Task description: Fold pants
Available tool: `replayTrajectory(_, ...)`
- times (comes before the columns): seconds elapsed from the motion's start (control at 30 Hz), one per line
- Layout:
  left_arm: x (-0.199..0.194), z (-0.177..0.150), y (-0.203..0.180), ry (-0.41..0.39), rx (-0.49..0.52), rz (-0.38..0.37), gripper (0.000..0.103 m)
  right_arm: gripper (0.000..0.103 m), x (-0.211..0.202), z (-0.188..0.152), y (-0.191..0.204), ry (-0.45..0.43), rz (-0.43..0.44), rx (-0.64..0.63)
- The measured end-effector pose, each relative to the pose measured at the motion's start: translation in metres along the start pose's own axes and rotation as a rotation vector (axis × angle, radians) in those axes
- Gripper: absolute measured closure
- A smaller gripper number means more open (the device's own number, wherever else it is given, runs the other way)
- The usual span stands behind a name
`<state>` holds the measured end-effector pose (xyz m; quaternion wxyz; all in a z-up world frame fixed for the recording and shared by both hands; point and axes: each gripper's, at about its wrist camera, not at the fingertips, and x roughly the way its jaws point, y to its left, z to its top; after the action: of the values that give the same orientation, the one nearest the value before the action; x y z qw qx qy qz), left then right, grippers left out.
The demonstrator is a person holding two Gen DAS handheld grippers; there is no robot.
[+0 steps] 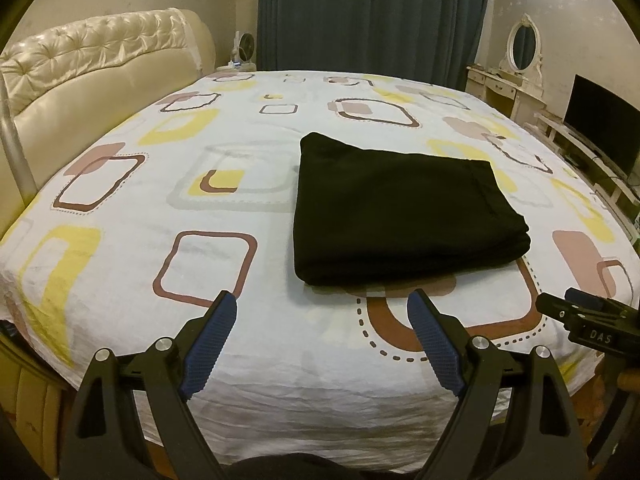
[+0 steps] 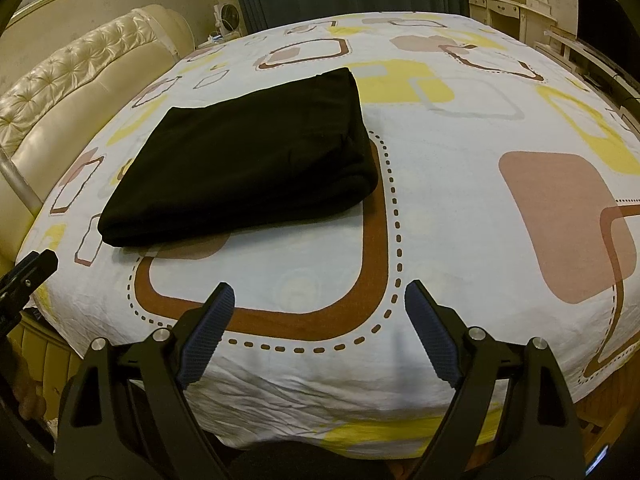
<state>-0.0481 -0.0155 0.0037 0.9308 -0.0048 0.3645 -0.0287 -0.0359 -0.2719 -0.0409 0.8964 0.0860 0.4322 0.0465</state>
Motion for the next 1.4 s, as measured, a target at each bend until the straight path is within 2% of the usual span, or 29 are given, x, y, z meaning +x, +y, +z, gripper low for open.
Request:
replayTrajectory(1.33,0.000,-0.001,-0.007,-0.001,0.033,0.032,0.017,0.016,0.011,-0.006,0.008,0.042,0.018,-0.032)
replayTrajectory(1.4,-0.001,0.000,-0.009,-0.003,0.037,0.042,0.014,0.016,0.012,-0.006,0.008,0.046,0.020,-0.034)
